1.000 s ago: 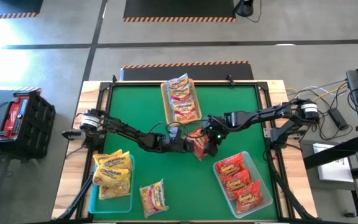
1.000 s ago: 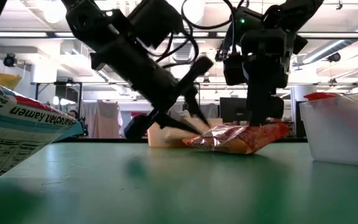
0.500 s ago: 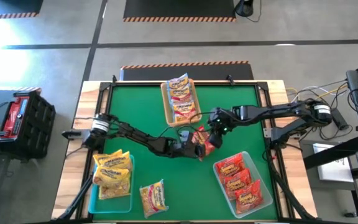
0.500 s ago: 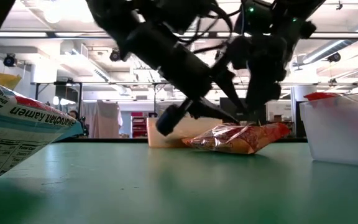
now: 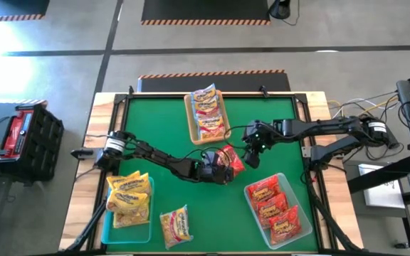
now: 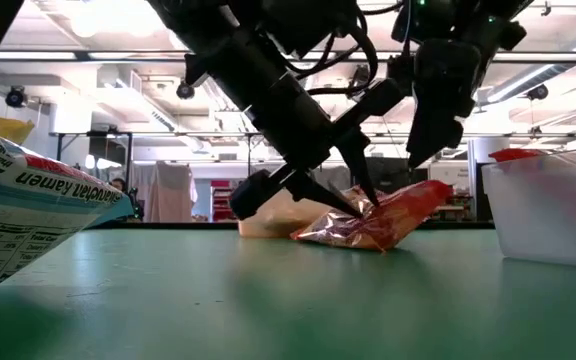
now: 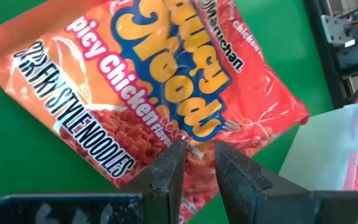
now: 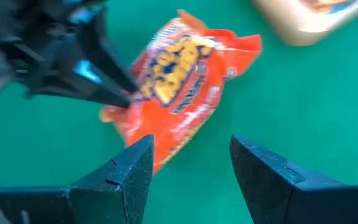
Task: Sort Maruchan noodles
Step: Put the orange noodle pack into the transparent bin
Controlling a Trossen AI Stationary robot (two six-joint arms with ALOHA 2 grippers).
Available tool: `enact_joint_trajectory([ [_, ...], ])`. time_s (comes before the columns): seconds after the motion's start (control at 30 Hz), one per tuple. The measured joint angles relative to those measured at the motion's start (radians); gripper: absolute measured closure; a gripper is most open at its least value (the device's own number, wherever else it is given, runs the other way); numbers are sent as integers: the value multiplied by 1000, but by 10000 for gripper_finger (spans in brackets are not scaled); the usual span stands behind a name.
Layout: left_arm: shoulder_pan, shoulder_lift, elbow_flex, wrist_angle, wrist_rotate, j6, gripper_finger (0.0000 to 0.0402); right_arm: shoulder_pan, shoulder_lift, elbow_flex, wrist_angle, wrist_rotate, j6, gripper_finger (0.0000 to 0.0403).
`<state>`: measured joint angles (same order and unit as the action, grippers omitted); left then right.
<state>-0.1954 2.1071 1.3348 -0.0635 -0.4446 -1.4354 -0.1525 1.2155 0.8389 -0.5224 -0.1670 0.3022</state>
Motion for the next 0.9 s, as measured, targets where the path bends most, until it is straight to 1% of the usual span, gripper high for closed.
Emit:
enact_joint_trajectory([
  [0.13,-14,0,-23,-3,5,-43,327,-15,23,-40,114,-106,51,202],
  [0.4,-26,1,-44,-7,9,-69,327,-58,110,-68,238,-231,117,202],
  [0.5,-26,2,-45,-9,12,-66,327,-58,149,-68,299,-239,152,202],
  [0.63,-27,2,-46,-18,27,-53,327,-58,196,-68,385,-287,203,202],
  [0.9,-26,2,-46,-21,62,17,327,-58,268,-67,432,-279,234,202],
])
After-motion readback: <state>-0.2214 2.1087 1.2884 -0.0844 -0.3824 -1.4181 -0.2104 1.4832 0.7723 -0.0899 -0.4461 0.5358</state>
